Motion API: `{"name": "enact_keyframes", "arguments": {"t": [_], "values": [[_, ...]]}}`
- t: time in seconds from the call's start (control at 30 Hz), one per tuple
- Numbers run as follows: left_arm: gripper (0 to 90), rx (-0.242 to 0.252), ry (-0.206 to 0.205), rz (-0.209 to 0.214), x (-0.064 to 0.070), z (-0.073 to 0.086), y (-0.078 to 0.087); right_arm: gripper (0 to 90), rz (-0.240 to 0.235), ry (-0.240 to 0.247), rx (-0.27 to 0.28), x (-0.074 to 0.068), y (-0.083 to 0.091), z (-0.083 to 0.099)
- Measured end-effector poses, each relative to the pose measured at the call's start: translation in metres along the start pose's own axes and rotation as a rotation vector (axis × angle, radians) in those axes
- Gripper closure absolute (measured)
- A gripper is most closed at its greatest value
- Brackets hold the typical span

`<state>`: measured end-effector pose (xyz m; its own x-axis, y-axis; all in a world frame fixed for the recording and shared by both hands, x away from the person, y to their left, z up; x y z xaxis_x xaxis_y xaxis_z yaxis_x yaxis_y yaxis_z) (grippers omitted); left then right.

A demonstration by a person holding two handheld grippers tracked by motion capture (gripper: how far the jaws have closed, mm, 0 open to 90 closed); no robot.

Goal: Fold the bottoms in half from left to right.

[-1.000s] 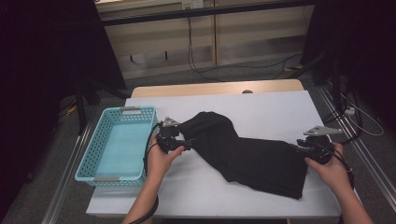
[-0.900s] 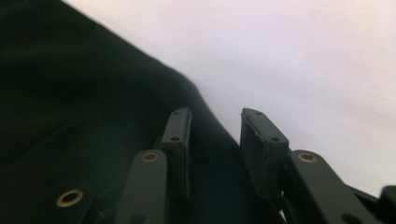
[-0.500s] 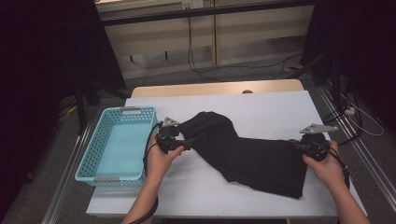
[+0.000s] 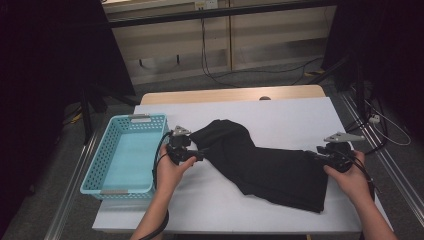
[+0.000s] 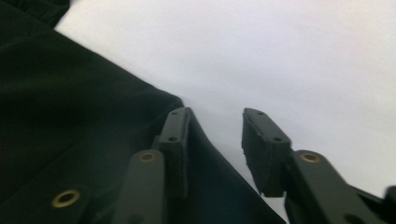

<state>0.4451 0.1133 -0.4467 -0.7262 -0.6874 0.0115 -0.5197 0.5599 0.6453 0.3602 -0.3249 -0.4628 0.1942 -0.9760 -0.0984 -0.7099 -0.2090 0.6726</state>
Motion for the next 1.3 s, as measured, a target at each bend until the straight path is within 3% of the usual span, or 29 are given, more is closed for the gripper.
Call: {"name": "enact_keyframes", "arguments": {"t": [0.1,0.27,0.43,0.63,0.77,1.03,1.17,1.23,1.3], "values": [[18.9,0.008,-0.001,-0.002,0.000,-0.001,0.001,57.0,0.003,-0.031,0.007,0.006,0.005,0.003],[18.9,0.009,-0.002,-0.003,-0.001,-0.002,0.003,54.1,0.012,-0.043,0.010,0.016,0.012,0.009],[18.9,0.007,-0.003,-0.002,-0.001,-0.002,0.002,54.3,0.010,-0.038,-0.051,0.018,0.003,0.021],[18.9,0.005,-0.003,-0.003,0.000,-0.002,0.001,71.4,-0.025,-0.048,-0.062,0.013,0.002,0.020],[18.9,0.000,-0.004,-0.001,0.001,-0.001,0.000,86.9,-0.042,-0.095,-0.068,0.011,0.001,0.020],[18.6,0.020,0.000,-0.013,-0.003,-0.003,0.005,89.2,-0.060,-0.123,-0.081,0.018,0.009,0.022],[18.4,0.029,0.005,-0.022,-0.005,-0.004,0.007,89.4,-0.032,-0.128,-0.083,0.029,0.020,0.024],[18.3,0.030,0.008,-0.027,-0.006,-0.004,0.008,89.4,0.004,-0.129,-0.076,0.037,0.026,0.024],[18.3,0.027,0.011,-0.030,-0.007,-0.004,0.008,88.8,0.006,-0.136,-0.048,0.041,0.029,0.024]]}}
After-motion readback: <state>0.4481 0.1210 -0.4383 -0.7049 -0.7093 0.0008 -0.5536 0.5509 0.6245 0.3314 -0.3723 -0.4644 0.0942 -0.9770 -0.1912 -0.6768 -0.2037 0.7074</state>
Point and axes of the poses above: each handheld gripper's, and its own axes: y roughly backward along the jaws, z roughly out of its underside, x roughly to its right, the point moved 3 cm from there along -y, roughly forward along the jaws, and after that the axes turned 9 degrees about -y, right-handed, at the moved point
